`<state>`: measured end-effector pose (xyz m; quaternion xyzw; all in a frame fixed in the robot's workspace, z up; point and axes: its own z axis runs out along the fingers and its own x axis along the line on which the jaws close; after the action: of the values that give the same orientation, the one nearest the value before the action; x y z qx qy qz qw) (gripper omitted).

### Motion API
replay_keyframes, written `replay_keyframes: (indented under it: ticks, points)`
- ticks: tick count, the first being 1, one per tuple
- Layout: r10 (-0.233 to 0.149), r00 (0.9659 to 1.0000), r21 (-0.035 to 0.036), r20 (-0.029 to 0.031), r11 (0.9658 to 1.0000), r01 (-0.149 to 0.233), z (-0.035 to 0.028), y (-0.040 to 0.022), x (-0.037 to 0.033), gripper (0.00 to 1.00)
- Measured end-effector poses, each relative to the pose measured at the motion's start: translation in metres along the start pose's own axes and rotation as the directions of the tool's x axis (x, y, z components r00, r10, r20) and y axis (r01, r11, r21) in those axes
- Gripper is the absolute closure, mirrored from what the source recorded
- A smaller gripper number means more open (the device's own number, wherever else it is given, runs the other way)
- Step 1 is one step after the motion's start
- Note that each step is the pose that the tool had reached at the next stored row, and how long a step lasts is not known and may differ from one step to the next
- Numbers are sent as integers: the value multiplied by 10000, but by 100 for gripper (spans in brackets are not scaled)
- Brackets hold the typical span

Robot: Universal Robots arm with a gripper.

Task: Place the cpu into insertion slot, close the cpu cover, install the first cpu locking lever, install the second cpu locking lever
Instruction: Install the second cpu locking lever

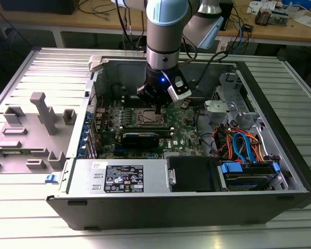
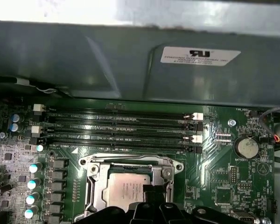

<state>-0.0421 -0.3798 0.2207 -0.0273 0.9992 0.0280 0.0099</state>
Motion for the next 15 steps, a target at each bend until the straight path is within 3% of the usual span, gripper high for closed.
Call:
replay_keyframes:
  ticks: [15]
  points:
    - [0,10000,2,0,10000,0,-3,-9,1,89]
